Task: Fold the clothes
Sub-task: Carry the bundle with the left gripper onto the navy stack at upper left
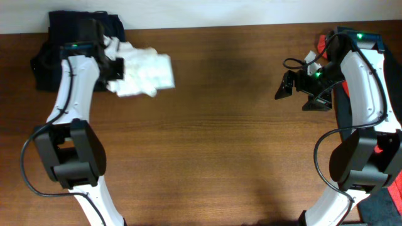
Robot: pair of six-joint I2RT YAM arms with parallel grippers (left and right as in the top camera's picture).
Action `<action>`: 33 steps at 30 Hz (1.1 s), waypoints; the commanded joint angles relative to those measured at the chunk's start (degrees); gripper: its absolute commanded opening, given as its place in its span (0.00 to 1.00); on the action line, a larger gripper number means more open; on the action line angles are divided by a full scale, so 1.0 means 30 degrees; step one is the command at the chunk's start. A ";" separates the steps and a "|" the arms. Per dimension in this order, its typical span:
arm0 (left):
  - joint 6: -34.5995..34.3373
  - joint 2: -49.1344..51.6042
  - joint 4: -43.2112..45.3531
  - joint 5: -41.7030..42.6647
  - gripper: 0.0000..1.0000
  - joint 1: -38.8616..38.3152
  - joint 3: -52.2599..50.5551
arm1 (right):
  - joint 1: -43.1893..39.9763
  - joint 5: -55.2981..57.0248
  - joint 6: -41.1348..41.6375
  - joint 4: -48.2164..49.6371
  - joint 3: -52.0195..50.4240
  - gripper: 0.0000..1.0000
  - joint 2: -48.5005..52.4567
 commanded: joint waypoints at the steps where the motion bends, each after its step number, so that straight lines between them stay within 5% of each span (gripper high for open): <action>1: 0.0590 0.0131 0.2055 -0.0663 0.00 0.0736 0.1231 | 0.0051 0.0160 -0.0204 -0.0255 0.0306 0.99 -0.0423; 8: 0.0146 0.0131 0.8881 -0.1311 0.00 0.1501 0.1260 | 0.0051 0.0168 -0.0204 -0.1115 0.0306 0.99 -0.0423; 18: -0.2718 0.0270 0.9092 -0.2259 0.00 0.3759 0.1202 | 0.0051 0.0160 -0.0197 -0.1406 0.0306 0.99 -0.0423; 25: -0.2754 0.2186 0.9967 -0.2331 0.00 0.4750 0.1202 | 0.0051 0.0160 -0.0197 -0.1858 0.0306 0.99 -0.0423; 28: -0.2754 0.3373 1.1052 -0.2681 0.22 0.5093 0.1202 | 0.0051 0.0168 -0.0197 -0.2339 0.0306 0.99 -0.0423; 30: -0.2754 0.3519 1.1213 -0.2681 0.59 0.5166 0.1202 | 0.0051 0.0160 -0.0197 -0.2404 0.0306 0.99 -0.0423; 33: -0.2754 0.3118 1.1322 -0.2667 0.60 0.5144 0.1880 | 0.0051 0.0160 -0.0131 -0.2412 0.0306 0.99 -0.0423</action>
